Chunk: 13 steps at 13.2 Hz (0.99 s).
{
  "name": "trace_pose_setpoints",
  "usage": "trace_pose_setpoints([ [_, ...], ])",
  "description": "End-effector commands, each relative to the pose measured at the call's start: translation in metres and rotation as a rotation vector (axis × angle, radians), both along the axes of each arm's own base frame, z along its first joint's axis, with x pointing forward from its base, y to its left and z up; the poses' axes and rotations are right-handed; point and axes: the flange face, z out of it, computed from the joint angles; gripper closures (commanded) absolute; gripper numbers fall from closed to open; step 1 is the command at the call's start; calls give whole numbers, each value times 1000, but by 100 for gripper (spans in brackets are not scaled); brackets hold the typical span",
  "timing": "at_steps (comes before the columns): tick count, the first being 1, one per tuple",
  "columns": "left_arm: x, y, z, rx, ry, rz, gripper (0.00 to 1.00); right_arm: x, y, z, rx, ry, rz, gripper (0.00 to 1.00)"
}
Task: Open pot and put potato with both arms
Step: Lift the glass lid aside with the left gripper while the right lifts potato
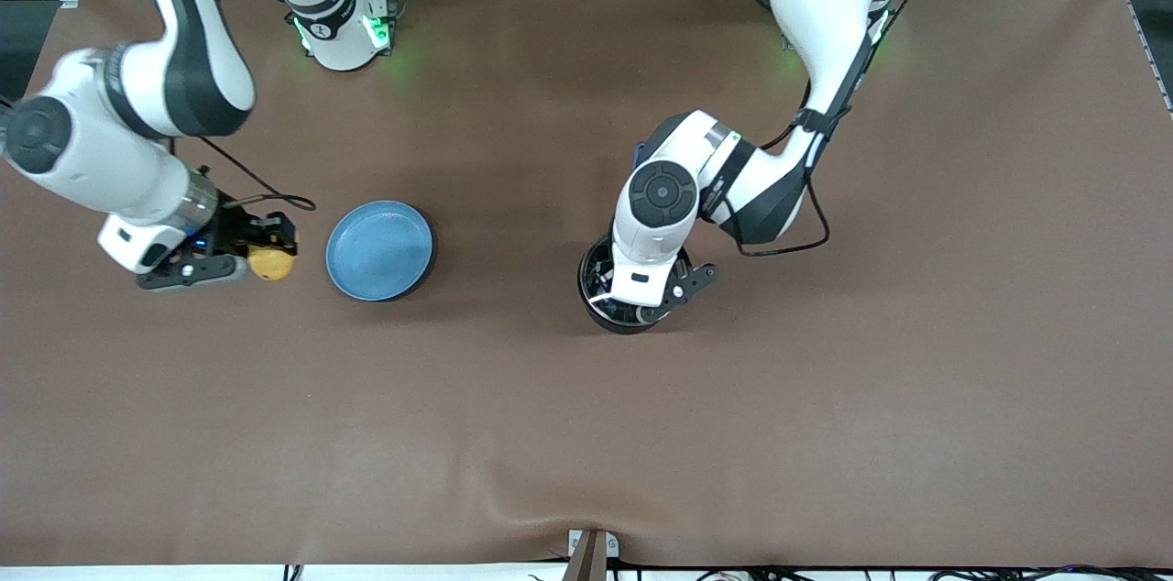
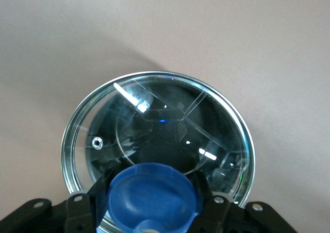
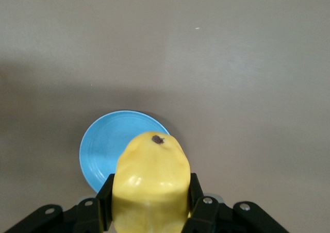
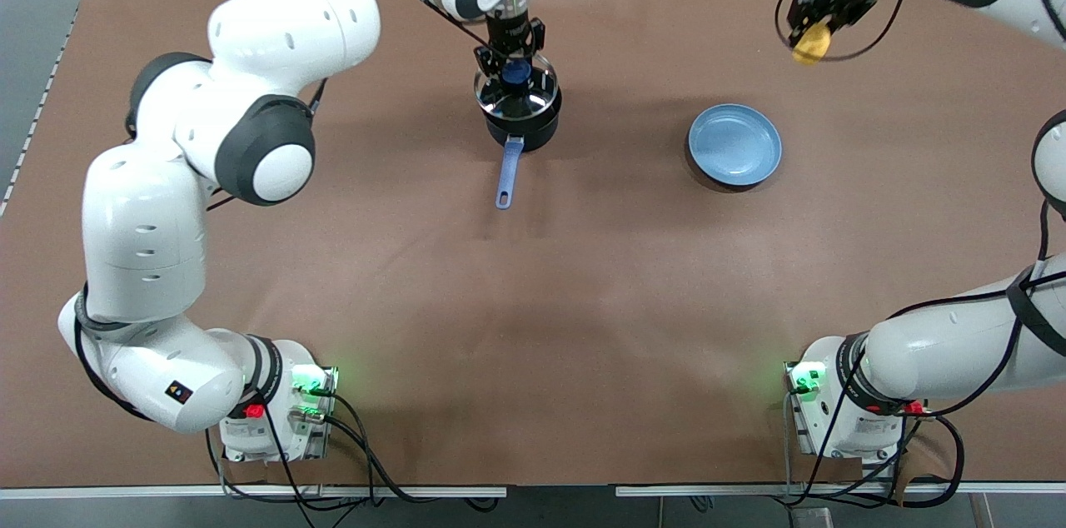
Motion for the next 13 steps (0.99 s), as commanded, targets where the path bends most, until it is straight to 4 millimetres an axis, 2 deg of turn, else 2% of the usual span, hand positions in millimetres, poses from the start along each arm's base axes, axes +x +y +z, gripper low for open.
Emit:
trace_pose_setpoints([
  [1,20,51,62,0,-29,-35,100,-4,15,40,-27,1,-82,100],
  [2,30,80,75,7,-15,-66,100,-8,23,48,-25,-12,-94,100],
  [4,44,137,83,27,41,-134,100,-14,52,56,-24,-23,-119,100],
  [5,49,171,79,31,64,-169,100,-18,76,58,-24,-28,-129,100],
  [7,58,258,65,23,103,-232,100,-22,126,66,-15,-46,-62,100],
  [9,61,332,37,-2,118,-293,100,-16,179,67,-3,-57,-1,100],
  [11,56,375,-3,-13,91,-339,100,-15,244,62,-11,-46,-60,100],
  [13,51,417,-44,-4,42,-393,100,-19,312,47,-31,-20,-43,100],
])
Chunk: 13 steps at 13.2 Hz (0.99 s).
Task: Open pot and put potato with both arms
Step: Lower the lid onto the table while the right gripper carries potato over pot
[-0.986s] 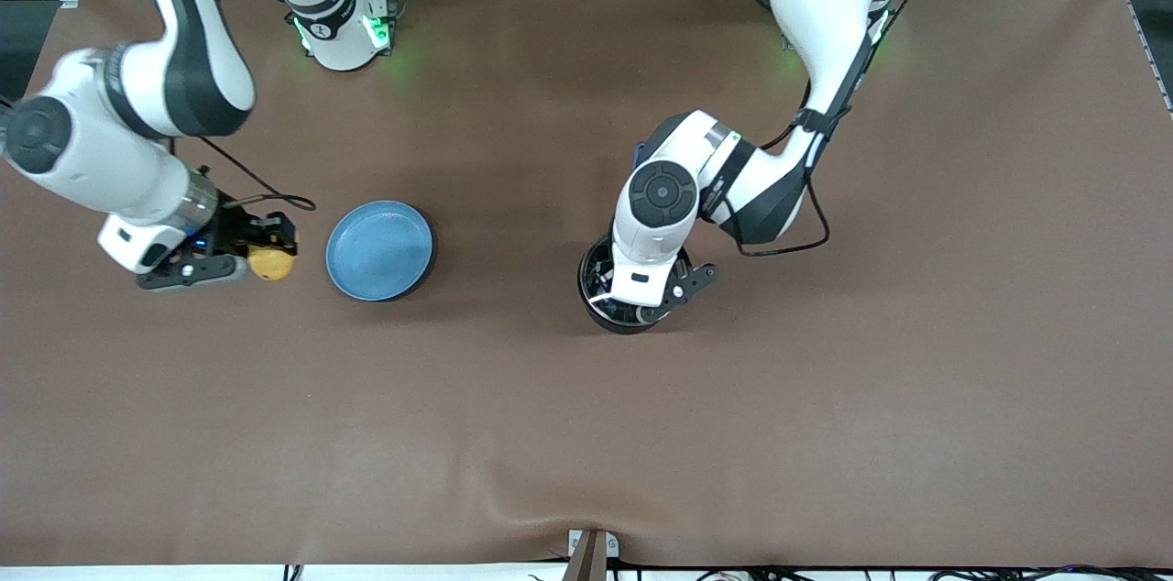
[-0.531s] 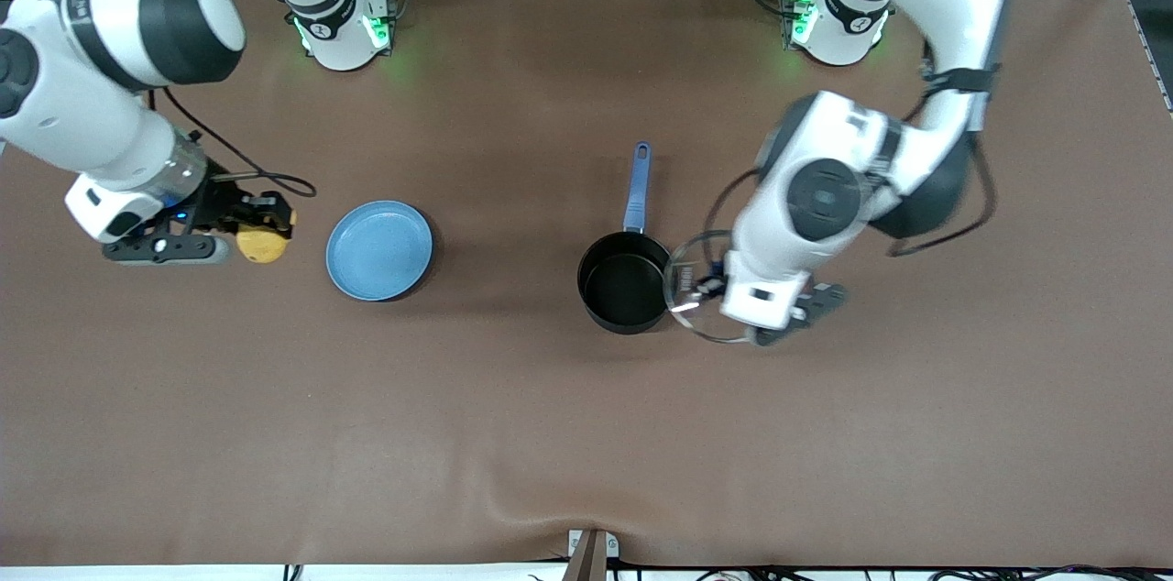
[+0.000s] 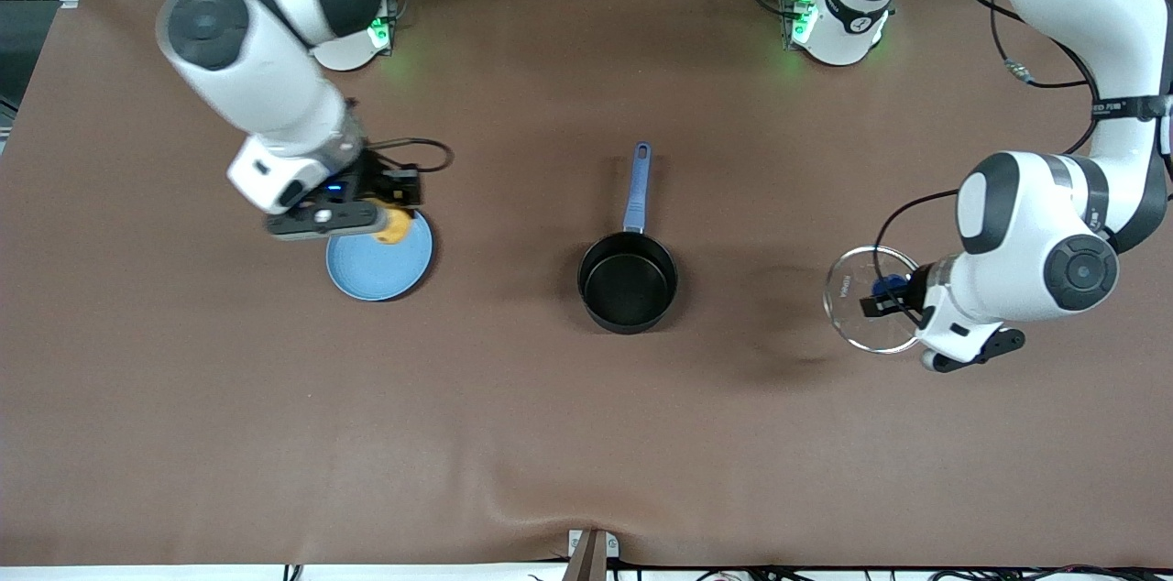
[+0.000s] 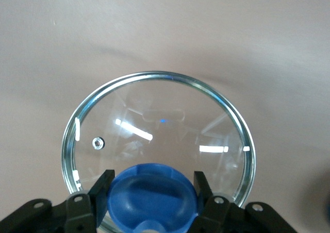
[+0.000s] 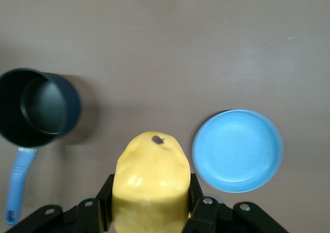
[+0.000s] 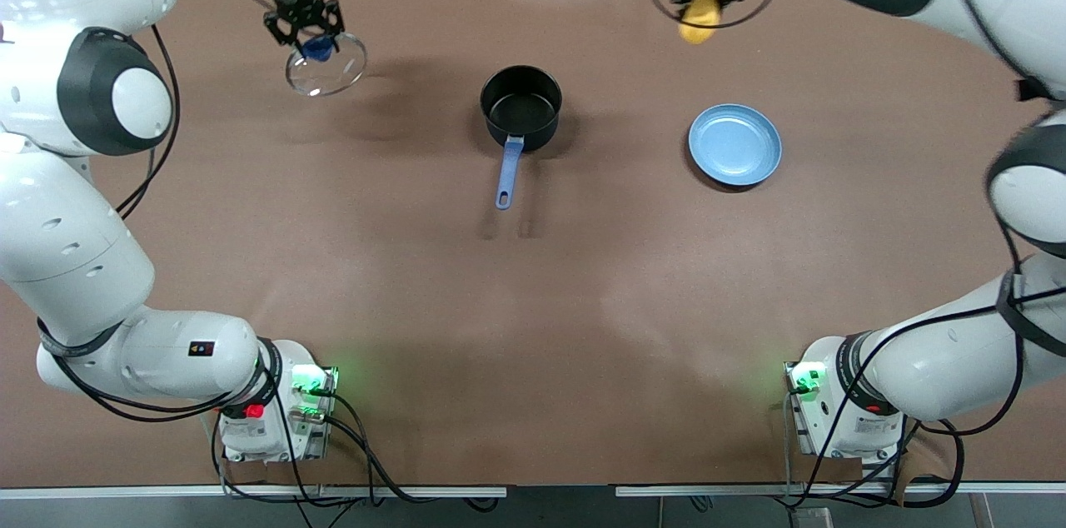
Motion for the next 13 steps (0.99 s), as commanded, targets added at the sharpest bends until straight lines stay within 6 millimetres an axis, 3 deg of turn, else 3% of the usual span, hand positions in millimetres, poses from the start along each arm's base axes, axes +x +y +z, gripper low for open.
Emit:
trace_pose_setpoints([
  [1,-21,27,-41,6,-66,-81,100,14,83,-20,-46,7,-43,100],
  [3,-27,46,-77,5,-122,-107,100,7,153,-52,-54,0,-71,100],
  [5,-31,44,-92,4,-131,-115,100,-3,200,-84,-53,-12,-72,100],
  [8,-32,43,-111,3,-132,-119,100,-15,241,-112,-2,-71,-70,100],
  [10,-32,43,-114,3,-136,-121,100,-11,254,-136,38,-121,-60,100],
  [12,-31,44,-116,3,-135,-112,1,-8,263,-167,46,-154,-50,100],
  [13,-29,45,-110,4,-140,-97,0,-11,269,-180,52,-162,-46,100],
])
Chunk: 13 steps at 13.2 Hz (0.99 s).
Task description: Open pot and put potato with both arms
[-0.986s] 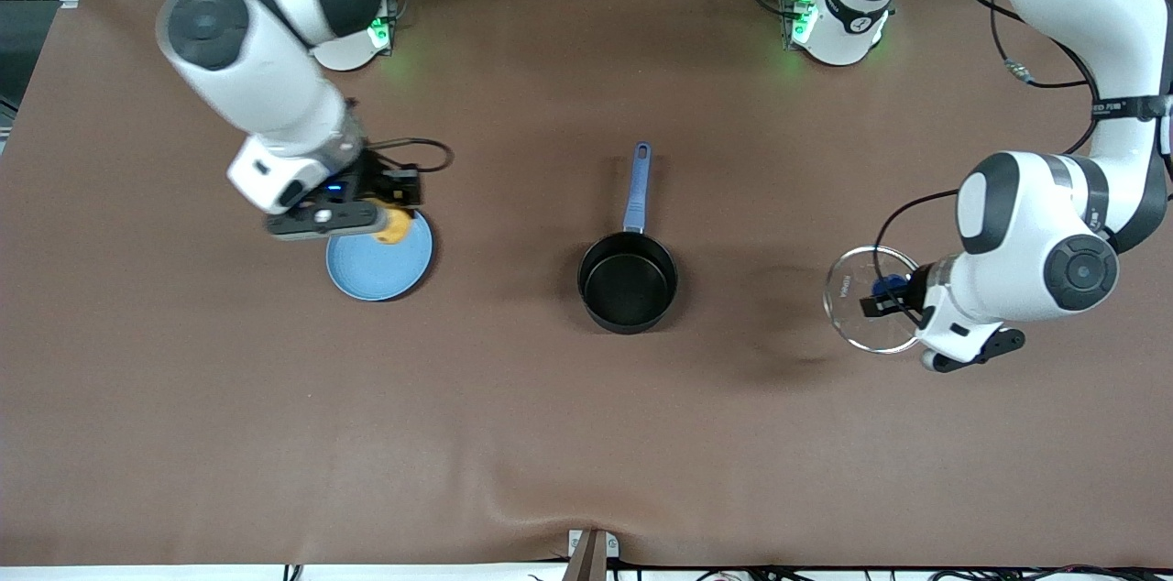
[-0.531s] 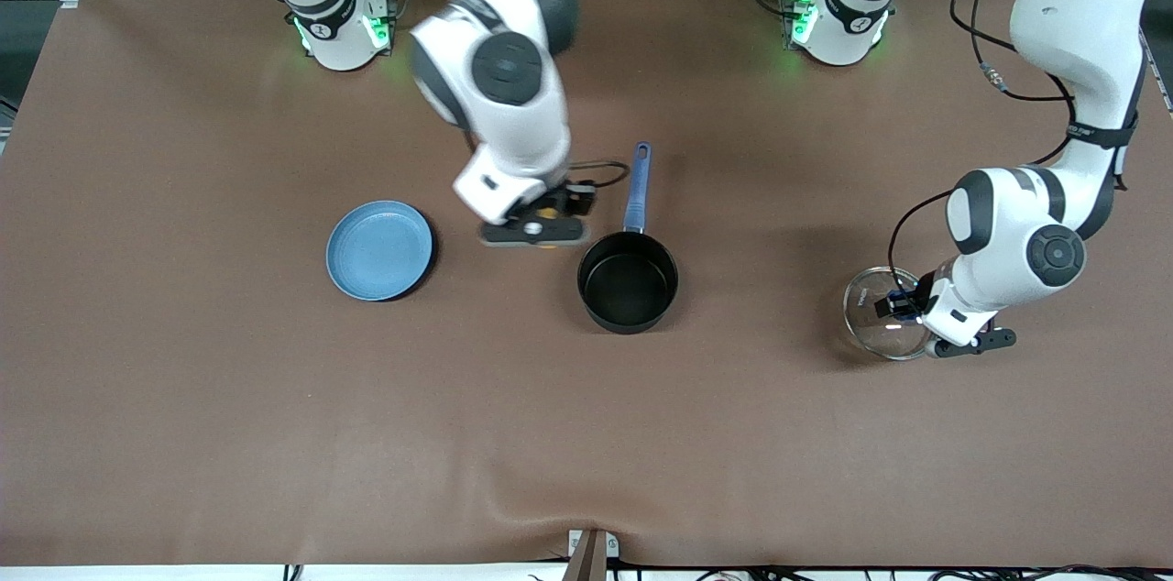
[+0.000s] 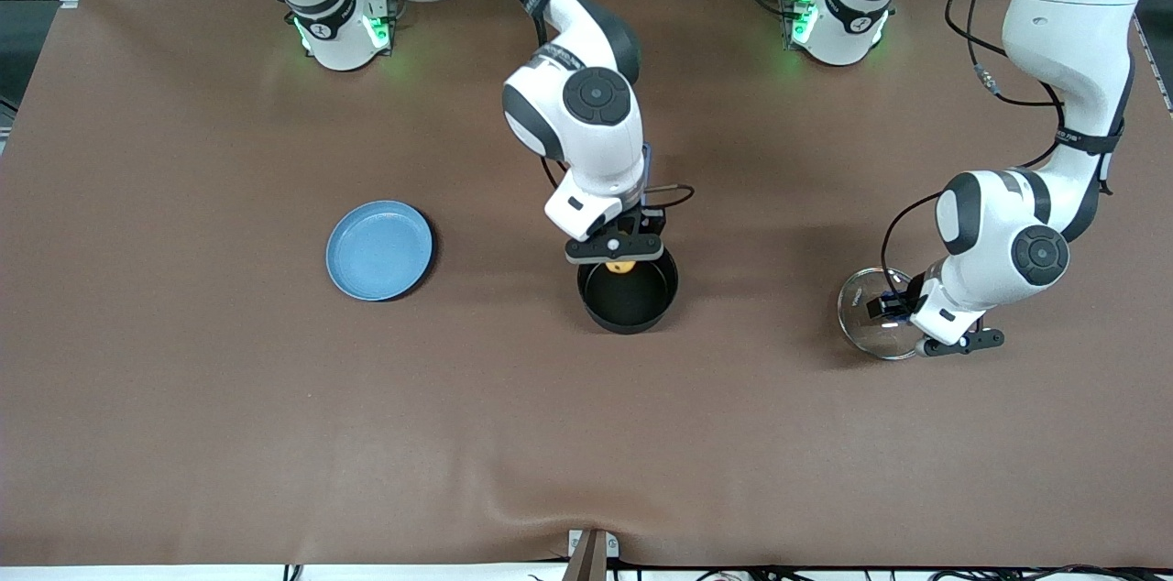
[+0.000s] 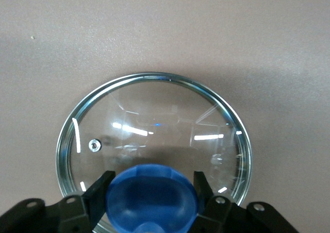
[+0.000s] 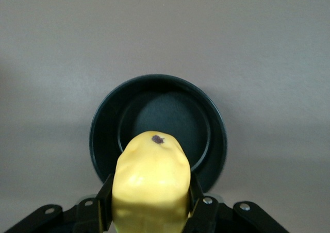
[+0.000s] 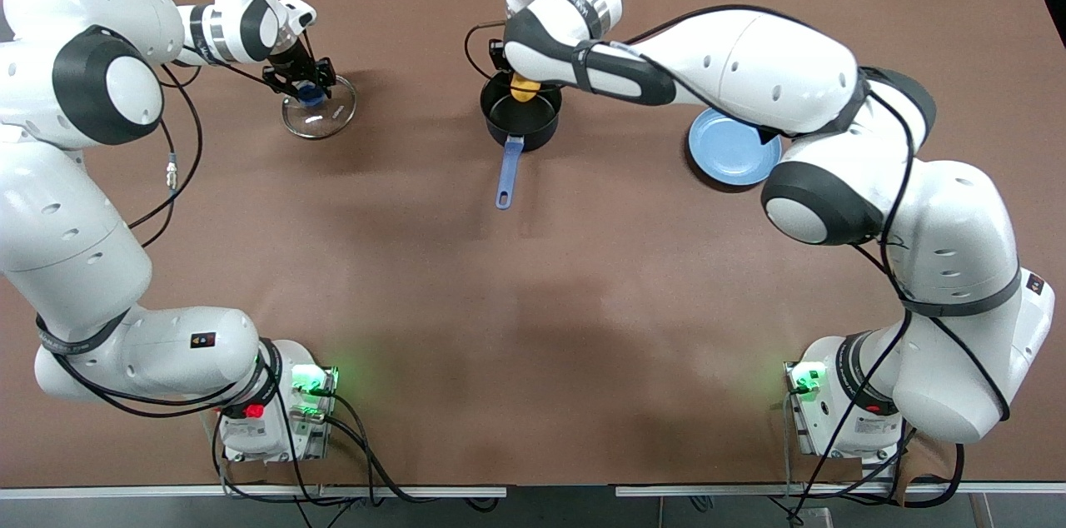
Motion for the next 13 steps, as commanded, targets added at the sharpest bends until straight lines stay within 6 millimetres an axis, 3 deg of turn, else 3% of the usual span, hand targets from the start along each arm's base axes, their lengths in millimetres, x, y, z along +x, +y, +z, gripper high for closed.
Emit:
trace_pose_setpoints([
  [1,4,-5,9,12,-31,-3,0,-2,19,-35,-6,-36,4,100],
  [3,5,-4,46,15,-34,-1,0,-4,25,-44,15,-50,-20,100],
  [5,0,-4,97,20,-32,12,0,1,24,-62,21,-70,-21,100],
  [8,-6,-21,175,24,-47,-14,0,-4,27,-77,8,-69,-11,100],
  [11,5,-21,264,28,-19,-27,0,-2,21,-94,-20,-63,0,100],
  [13,5,-25,311,29,2,-29,0,-4,16,-109,-42,-46,-2,100],
])
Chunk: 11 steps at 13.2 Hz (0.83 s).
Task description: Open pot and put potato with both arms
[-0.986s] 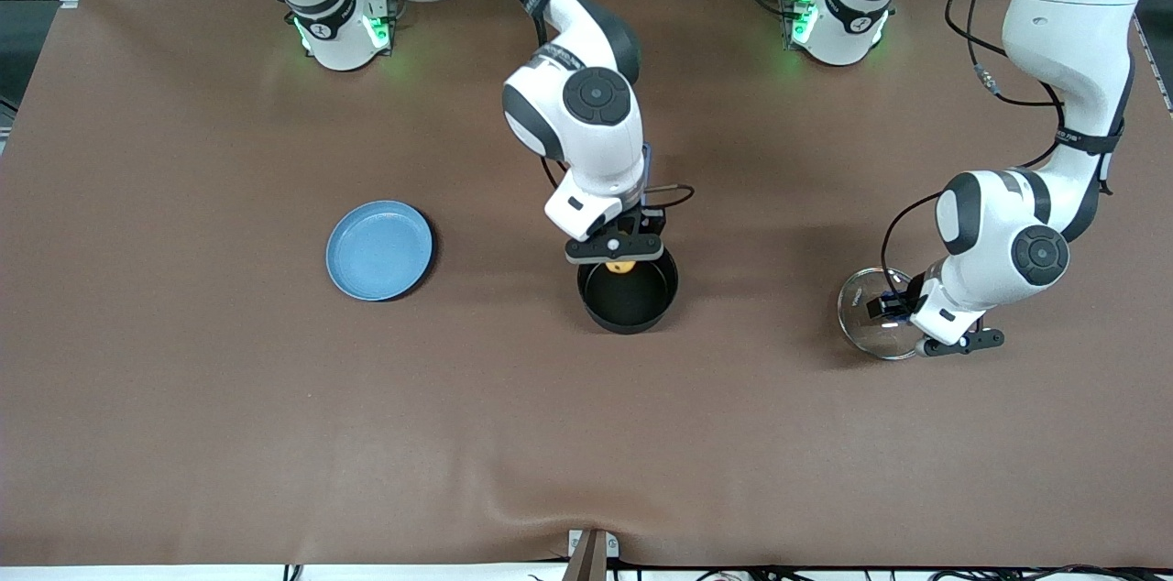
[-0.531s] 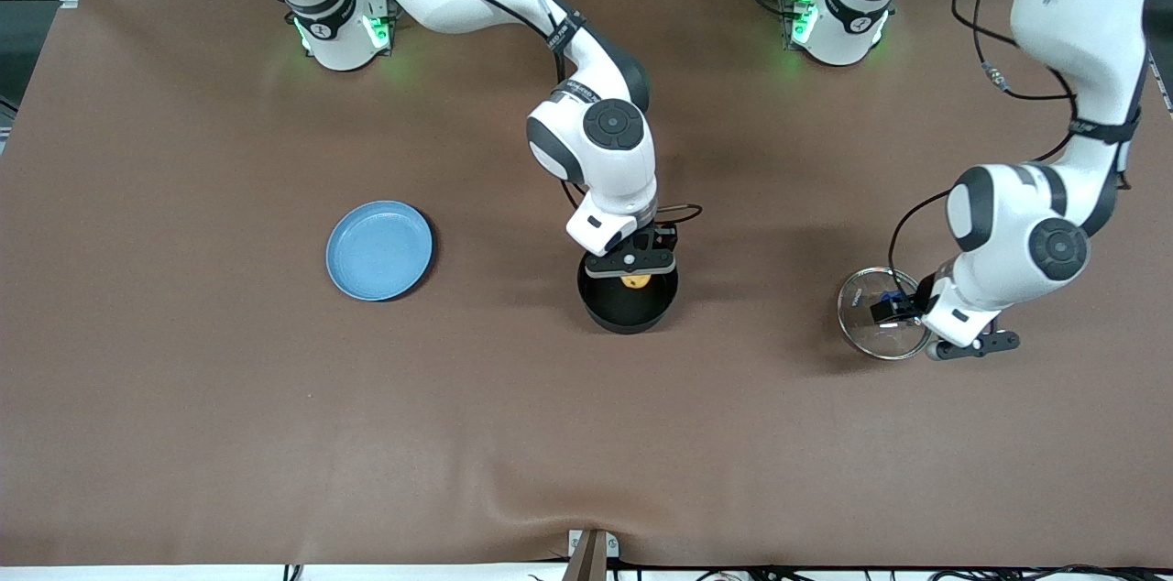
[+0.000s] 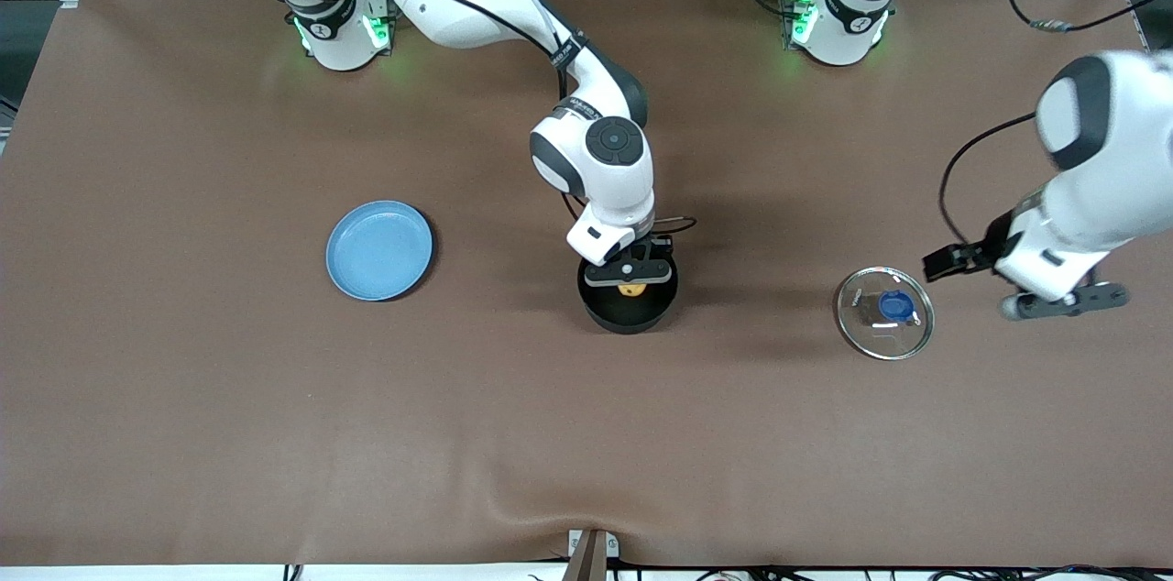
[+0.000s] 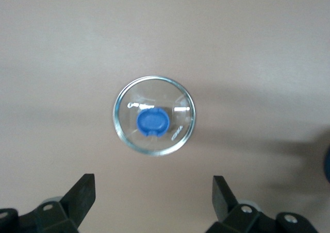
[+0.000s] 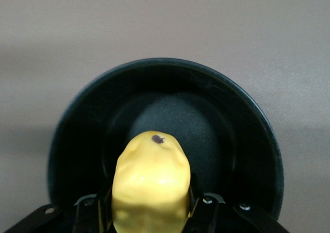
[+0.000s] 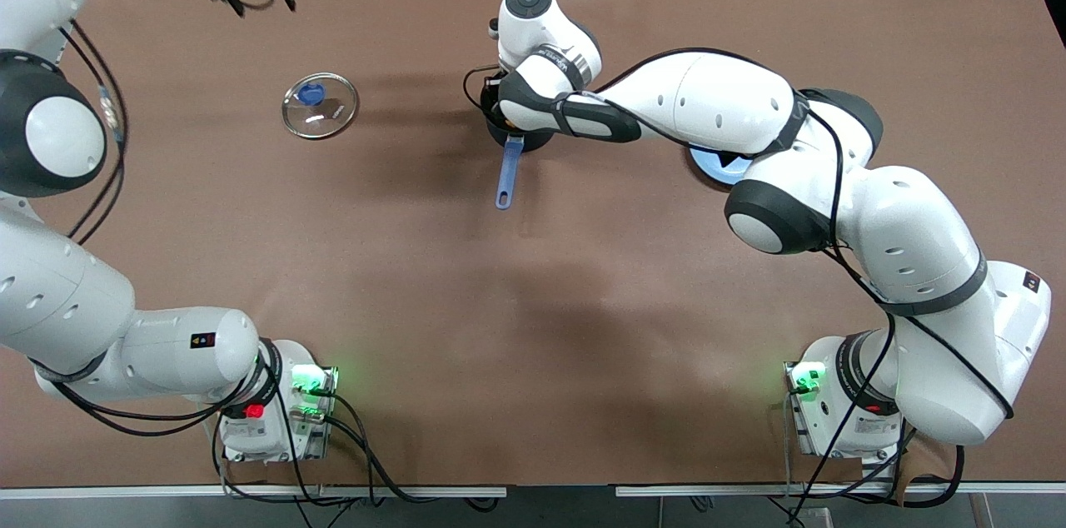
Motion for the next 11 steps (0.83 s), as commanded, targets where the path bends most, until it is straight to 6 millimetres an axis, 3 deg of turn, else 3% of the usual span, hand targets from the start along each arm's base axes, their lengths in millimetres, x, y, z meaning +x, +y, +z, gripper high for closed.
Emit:
trace_pose_setpoints([
  [1,3,-9,54,2,32,-7,0,1,-3,-13,-34,-14,-2,100],
  [4,-26,-11,115,11,19,-10,0,1,-2,-24,-24,-24,-1,100],
  [6,-43,-10,133,5,29,-14,0,1,-1,-26,-18,-31,0,100],
  [7,-49,-11,139,-1,35,-14,0,-1,1,-26,-17,-30,0,89],
  [8,-55,-11,148,0,28,-11,0,-1,1,-27,-18,-29,-3,38],
  [9,-61,-11,155,2,27,-12,0,-1,1,-27,-17,-29,-6,15],
  [11,-74,-15,170,0,10,-16,0,-1,1,-27,-18,-30,-4,0],
])
